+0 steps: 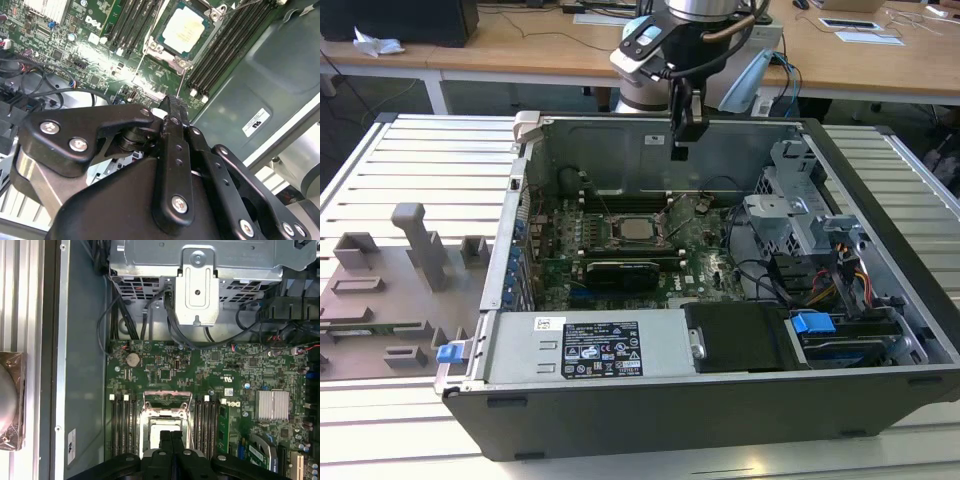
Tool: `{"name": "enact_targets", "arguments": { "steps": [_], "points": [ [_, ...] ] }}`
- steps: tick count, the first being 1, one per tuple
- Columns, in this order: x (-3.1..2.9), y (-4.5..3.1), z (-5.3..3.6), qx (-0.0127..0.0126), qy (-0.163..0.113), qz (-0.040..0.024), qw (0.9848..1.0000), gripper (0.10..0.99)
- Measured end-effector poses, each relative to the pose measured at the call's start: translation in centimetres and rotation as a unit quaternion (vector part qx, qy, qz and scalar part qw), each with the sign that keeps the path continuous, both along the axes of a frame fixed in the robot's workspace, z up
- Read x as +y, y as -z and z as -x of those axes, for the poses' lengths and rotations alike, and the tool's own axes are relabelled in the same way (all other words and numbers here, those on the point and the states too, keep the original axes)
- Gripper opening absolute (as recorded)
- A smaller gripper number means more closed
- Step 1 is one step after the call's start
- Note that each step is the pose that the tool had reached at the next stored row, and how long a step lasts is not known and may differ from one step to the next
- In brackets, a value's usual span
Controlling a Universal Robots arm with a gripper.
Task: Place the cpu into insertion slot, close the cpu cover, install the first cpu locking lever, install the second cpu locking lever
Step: 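Close the cpu cover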
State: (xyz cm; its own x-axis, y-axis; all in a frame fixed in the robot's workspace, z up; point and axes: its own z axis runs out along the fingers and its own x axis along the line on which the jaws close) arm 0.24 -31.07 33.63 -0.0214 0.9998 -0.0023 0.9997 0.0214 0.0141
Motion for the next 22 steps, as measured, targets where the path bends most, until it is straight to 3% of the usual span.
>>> {"name": "enact_targets", "arguments": {
  "steps": [13, 22],
  "points": [
    [0.00, 1.18, -0.09, 0.0000, 0.000, 0.0000, 1.0000, 0.106],
    [0.00, 2.38, -0.23, 0.0000, 0.000, -0.0001, 1.0000, 0.106]
  ]
}}
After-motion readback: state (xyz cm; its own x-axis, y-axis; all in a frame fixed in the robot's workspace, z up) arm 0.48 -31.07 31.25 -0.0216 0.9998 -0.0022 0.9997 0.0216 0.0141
